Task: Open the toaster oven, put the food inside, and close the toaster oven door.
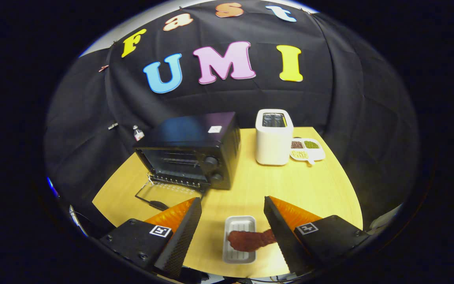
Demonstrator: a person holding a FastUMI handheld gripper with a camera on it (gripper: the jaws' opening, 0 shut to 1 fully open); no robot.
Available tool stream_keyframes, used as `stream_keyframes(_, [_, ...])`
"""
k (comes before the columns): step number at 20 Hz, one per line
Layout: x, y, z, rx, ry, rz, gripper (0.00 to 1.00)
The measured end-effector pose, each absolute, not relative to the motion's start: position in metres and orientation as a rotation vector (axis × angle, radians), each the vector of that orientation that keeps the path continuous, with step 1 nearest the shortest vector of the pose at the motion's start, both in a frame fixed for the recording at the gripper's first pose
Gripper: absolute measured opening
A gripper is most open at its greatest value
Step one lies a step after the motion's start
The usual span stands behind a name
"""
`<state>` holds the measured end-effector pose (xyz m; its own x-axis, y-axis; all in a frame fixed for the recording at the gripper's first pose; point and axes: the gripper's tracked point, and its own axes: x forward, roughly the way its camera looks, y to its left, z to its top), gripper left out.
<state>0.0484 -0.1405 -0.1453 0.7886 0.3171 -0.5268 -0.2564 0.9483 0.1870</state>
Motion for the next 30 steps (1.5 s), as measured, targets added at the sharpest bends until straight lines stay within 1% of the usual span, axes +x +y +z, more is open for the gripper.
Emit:
stream_keyframes(2, [0.050,-0.165,-0.165,0.132,0.634,0.304,0.98])
stream_keyframes(5, [0.042,-0.184,-0.196,0.161,0.731,0.338,0.99])
stream_keyframes(9, [0.028,-0.182,-0.240,0.286,0.887,0.419,0.99])
stream_keyframes(11, [0.020,-0.181,-0.258,0.340,0.961,0.426,0.99])
stream_keyframes(15, [0.022,-0.176,-0.271,0.413,0.996,0.431,0.96])
stream_keyframes(18, [0.025,-0.169,-0.271,0.450,1.001,0.455,0.70])
stream_keyframes(19, [0.027,-0.169,-0.272,0.458,1.005,0.453,0.66])
stream_keyframes(20, [0.029,-0.170,-0.273,0.470,1.007,0.455,0.53])
stream_keyframes(21, [0.029,-0.169,-0.272,0.492,1.013,0.461,0.50])
stream_keyframes(23, [0.031,-0.173,-0.276,0.495,1.022,0.448,0.50])
stream_keyframes(25, [0.027,-0.175,-0.277,0.530,1.048,0.445,0.27])
stream_keyframes(27, [0.028,-0.174,-0.275,0.593,1.052,0.446,0.25])
stream_keyframes(28, [0.029,-0.173,-0.272,0.617,1.051,0.438,0.20])
stream_keyframes(30, [0.027,-0.175,-0.269,0.616,1.050,0.435,0.15])
